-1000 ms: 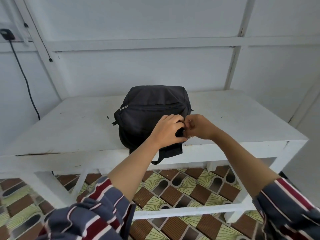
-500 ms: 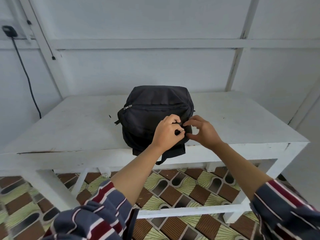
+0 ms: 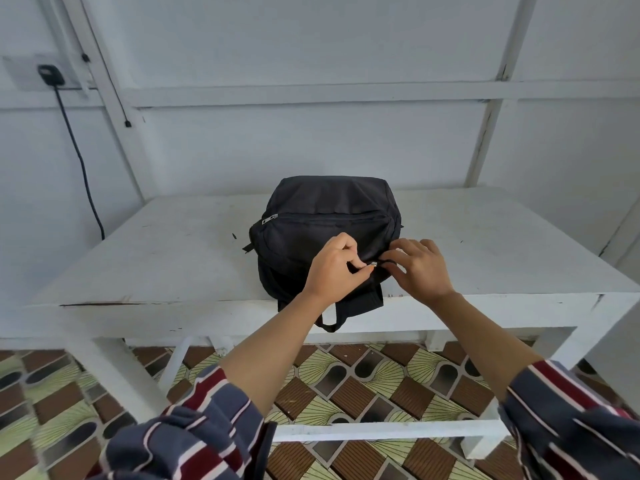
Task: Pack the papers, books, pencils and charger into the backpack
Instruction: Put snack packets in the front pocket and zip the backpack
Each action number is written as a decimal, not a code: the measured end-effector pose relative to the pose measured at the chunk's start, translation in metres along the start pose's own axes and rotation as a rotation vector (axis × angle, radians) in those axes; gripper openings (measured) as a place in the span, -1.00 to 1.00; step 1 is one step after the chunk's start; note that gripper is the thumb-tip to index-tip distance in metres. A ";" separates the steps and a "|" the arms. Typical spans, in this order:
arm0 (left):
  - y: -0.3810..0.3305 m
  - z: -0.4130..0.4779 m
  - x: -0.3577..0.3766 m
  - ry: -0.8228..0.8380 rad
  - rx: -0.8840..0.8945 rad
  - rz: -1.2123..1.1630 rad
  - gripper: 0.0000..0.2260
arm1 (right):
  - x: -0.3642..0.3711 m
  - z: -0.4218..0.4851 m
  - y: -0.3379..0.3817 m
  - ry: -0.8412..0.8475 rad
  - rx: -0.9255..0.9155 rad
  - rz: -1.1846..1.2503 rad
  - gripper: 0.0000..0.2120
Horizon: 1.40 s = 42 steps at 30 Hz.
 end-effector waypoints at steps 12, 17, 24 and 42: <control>0.057 -0.019 -0.026 0.130 -0.043 -0.006 -0.87 | 0.003 0.006 0.003 -0.034 -0.035 -0.095 -0.91; 0.075 -0.029 -0.034 0.189 -0.134 -0.071 -0.88 | -0.001 0.007 0.012 -0.037 -0.037 -0.057 -0.88; 0.054 -0.017 -0.038 0.323 -0.057 -0.037 -0.86 | 0.016 0.024 0.081 0.011 -0.304 -0.005 -0.64; 0.174 -0.077 -0.092 0.092 -0.451 -0.049 -0.81 | 0.034 0.020 0.091 0.023 -0.350 -0.051 -0.51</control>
Point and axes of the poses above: each hand's wrist, its own z-axis towards the middle knuckle, its own x-axis out of the palm, y = z × x, the point moved 8 cm from there along z, towards the middle knuckle, and after that the axes turned 13 degrees about z, right-handed, at the moved point
